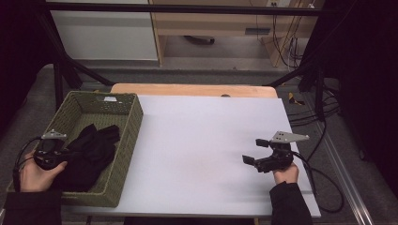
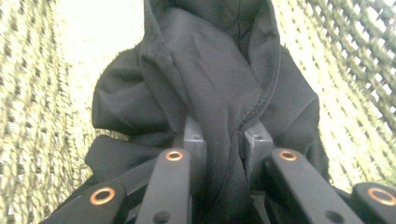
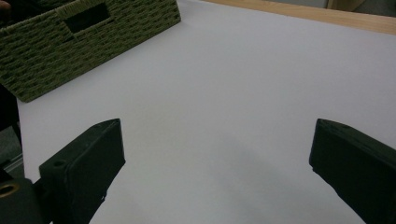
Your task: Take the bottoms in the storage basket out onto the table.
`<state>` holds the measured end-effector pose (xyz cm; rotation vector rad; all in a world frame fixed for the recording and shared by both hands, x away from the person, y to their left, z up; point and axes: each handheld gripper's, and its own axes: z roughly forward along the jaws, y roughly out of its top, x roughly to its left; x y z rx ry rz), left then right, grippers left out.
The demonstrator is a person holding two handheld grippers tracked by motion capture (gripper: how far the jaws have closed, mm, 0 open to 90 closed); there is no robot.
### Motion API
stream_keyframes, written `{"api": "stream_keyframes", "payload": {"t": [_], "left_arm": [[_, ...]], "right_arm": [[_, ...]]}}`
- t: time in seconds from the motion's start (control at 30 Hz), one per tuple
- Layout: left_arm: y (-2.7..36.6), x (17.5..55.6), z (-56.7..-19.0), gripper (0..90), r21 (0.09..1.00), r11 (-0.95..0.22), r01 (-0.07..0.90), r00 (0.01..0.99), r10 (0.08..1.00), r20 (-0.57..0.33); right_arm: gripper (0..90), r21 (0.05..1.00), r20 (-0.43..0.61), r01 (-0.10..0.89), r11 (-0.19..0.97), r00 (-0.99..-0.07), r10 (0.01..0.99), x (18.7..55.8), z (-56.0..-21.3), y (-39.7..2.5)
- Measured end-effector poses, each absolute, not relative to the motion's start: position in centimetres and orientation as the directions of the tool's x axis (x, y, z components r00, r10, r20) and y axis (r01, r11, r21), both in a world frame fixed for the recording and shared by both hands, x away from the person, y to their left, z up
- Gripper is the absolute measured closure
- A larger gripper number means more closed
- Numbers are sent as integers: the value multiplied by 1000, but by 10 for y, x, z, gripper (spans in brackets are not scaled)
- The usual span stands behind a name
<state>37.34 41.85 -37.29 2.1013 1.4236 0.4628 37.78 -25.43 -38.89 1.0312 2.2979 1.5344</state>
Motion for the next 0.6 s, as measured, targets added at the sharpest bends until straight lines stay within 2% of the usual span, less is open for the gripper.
{"api": "stream_keyframes", "payload": {"t": [0.23,0.6], "left_arm": [[422,371,-363,764,652,-215,728,341,937,-72],[423,366,-348,764,678,-178,713,325,941,-95]], "right_arm": [[40,870,211,440,222,-739,640,378,-389,-254],[40,872,212,438,219,-740,639,378,-389,-255]]}}
